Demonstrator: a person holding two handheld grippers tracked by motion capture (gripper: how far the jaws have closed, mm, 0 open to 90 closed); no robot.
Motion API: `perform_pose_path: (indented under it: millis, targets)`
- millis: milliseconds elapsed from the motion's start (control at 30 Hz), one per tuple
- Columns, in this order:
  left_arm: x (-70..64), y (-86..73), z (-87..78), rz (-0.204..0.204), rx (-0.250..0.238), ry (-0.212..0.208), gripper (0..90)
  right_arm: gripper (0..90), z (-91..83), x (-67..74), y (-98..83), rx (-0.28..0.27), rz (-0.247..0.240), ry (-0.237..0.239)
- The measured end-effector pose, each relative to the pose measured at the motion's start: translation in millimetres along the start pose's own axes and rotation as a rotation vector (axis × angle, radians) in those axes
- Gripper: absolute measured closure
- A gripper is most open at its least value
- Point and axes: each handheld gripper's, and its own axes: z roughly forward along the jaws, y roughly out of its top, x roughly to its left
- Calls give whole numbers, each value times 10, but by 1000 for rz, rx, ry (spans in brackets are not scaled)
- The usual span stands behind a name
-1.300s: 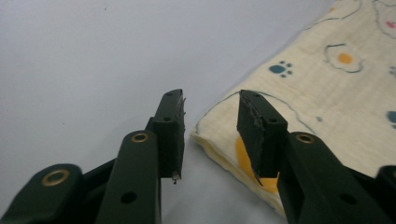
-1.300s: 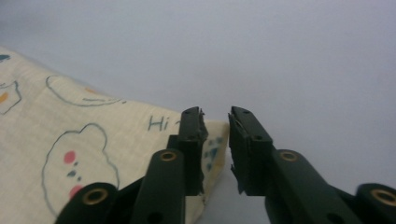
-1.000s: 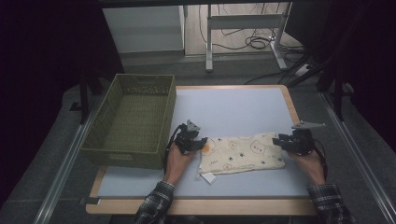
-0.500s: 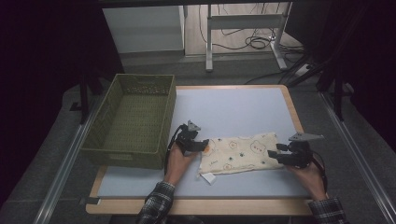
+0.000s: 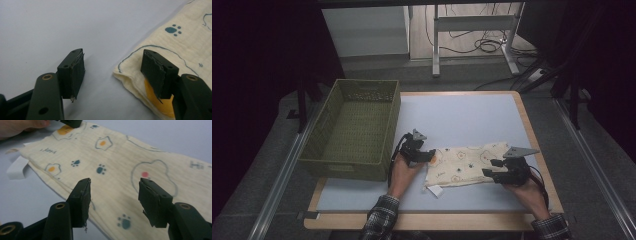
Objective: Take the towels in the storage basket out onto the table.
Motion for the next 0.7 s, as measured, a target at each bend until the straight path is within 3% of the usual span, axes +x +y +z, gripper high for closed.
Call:
perform_pose_path:
  millis: [333, 700]
  targets:
    - [2, -1, 0, -1, 1, -1, 354, 457, 234, 260, 100, 16, -43, 70]
    - [4, -1, 0, -1, 2, -2, 353, 517, 577, 700, 288, 45, -115, 184]
